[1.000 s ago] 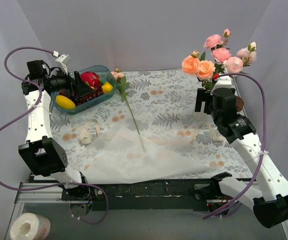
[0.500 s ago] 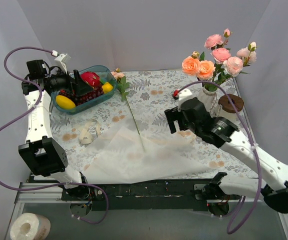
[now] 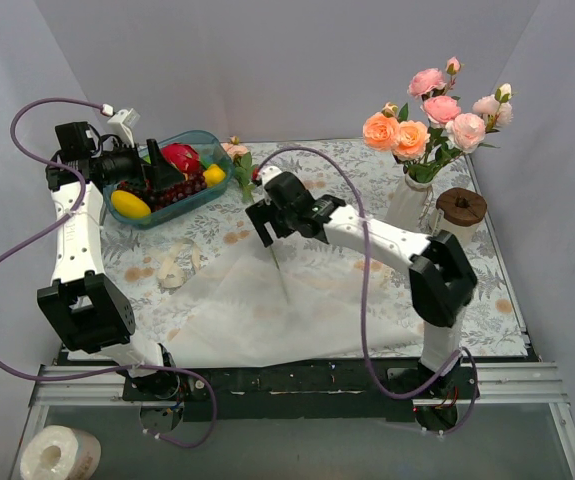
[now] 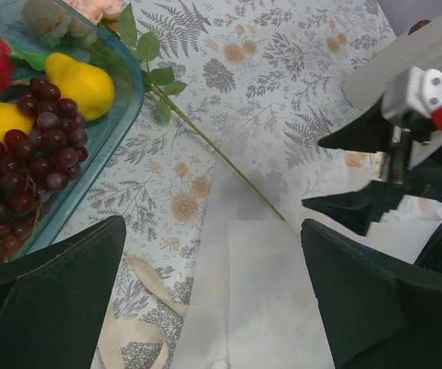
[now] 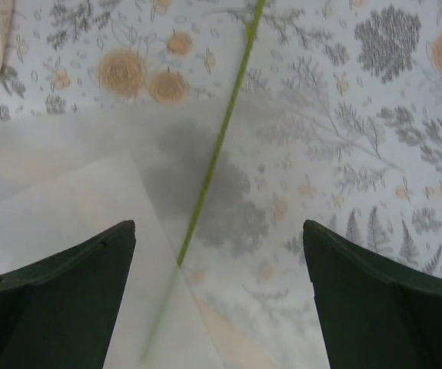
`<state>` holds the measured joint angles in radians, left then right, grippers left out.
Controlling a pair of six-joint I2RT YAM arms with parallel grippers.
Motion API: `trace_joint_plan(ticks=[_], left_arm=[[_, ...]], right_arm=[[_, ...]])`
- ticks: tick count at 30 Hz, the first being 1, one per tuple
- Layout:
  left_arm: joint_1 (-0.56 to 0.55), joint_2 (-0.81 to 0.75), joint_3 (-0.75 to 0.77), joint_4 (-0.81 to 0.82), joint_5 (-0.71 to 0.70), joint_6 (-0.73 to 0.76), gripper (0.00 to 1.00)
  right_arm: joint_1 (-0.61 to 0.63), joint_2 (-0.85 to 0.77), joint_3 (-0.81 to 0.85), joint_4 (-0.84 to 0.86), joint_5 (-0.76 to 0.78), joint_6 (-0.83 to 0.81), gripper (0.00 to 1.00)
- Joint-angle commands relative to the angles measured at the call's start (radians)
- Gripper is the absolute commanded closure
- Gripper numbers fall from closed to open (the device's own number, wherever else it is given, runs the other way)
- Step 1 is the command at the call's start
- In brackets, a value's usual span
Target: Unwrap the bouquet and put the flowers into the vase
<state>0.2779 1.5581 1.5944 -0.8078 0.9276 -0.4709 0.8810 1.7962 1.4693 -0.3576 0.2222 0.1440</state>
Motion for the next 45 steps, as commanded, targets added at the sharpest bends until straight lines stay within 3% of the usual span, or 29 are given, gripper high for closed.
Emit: trace_joint_plan(ticks=[1, 3, 4, 7, 16, 23, 33, 38, 45], left_arm=[[0.003, -0.009, 0.035, 0.005, -0.030, -0.026, 0.02], [0.003, -0.013, 0.036, 0.015, -0.042, -0.026, 0.02], [0.003, -0.015, 0.038, 0.016, -0.042, -0.023, 0.02], [0.003, -0.016, 0.047, 0.001, -0.047, -0.011, 0.02], [0.003, -0.027, 0.045, -0.030, -0.075, 0.035, 0.02], [0.003, -0.027, 0.042, -0.033, -0.064, 0.029, 0.02], [0.004, 0.000, 0.111, -0.087, -0.081, 0.066, 0.02], [0.003, -0.010, 0.096, -0.085, -0.079, 0.072, 0.02], [0.004, -0.013, 0.082, -0.065, -0.069, 0.055, 0.02]], right_arm=[[-0.008, 0.249, 0.277, -0.033, -0.047, -0.063, 0.09], [-0.010, 0.331, 0.365, -0.055, -0.031, -0.069, 0.15], [-0.020, 0.395, 0.428, -0.060, -0.024, -0.066, 0.25], [-0.051, 0.487, 0.529, -0.072, -0.058, -0.038, 0.35], [-0.103, 0.603, 0.591, -0.073, -0.099, -0.015, 0.36], [-0.103, 0.617, 0.568, -0.055, -0.110, -0.011, 0.42], [-0.097, 0.674, 0.631, -0.081, -0.080, 0.025, 0.66], [-0.097, 0.655, 0.622, -0.098, -0.050, 0.037, 0.99], [-0.103, 0.510, 0.575, -0.104, 0.084, 0.000, 0.99]])
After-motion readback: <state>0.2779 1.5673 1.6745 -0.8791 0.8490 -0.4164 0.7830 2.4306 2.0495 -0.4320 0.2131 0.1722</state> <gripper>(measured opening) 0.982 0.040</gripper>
